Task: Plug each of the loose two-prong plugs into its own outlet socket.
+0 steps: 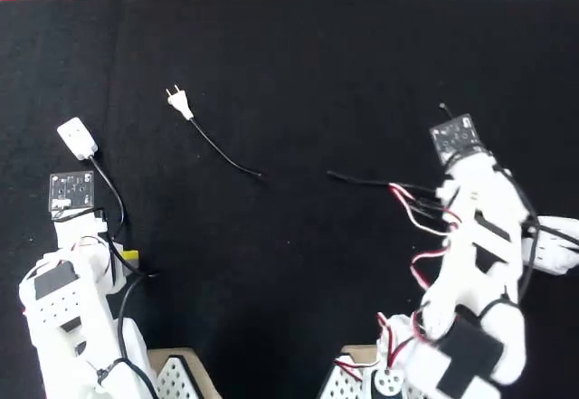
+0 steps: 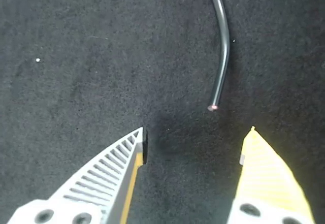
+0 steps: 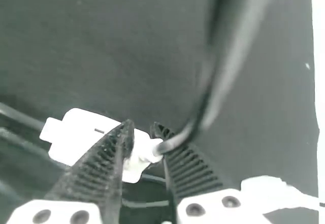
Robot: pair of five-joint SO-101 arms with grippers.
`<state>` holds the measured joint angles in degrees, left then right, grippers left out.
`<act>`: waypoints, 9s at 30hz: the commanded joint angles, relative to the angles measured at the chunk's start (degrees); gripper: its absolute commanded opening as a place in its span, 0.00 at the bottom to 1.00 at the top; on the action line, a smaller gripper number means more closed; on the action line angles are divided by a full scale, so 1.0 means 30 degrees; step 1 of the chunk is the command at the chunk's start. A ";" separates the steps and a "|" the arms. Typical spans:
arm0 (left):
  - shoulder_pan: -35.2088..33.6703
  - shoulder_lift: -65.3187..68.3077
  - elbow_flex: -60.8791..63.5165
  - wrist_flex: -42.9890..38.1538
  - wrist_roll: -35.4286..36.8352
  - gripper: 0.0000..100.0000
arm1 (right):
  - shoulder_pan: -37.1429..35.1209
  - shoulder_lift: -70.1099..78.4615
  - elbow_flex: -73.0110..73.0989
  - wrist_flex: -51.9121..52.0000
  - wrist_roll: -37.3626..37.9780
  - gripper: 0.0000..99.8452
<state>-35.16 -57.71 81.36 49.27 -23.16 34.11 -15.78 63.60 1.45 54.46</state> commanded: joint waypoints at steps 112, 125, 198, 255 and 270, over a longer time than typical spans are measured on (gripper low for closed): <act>0.3590 0.7707 -1.4784 0.4601 1.1282 0.30 | -1.6879 0.4381 -1.1971 2.3590 -0.6945 0.01; 0.2711 2.3209 -2.8674 0.7179 1.0667 0.30 | -1.8549 0.4381 -0.9070 1.9839 -0.7355 0.01; 1.1385 1.7172 -1.5136 0.5275 -0.8059 0.07 | -1.5941 0.4381 -0.8337 1.7143 -0.7590 0.01; 0.9187 1.2777 -0.9070 -0.0938 -0.8733 0.29 | -1.6029 0.4410 -0.8044 1.7114 -0.7590 0.01; 0.9187 1.2777 -0.9245 -0.1055 -0.9231 0.06 | -1.6029 0.4410 -0.8044 1.7143 -0.7590 0.01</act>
<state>-7.38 -19.03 54.46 46.99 -48.92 -14.42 -0.22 39.96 53.67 32.04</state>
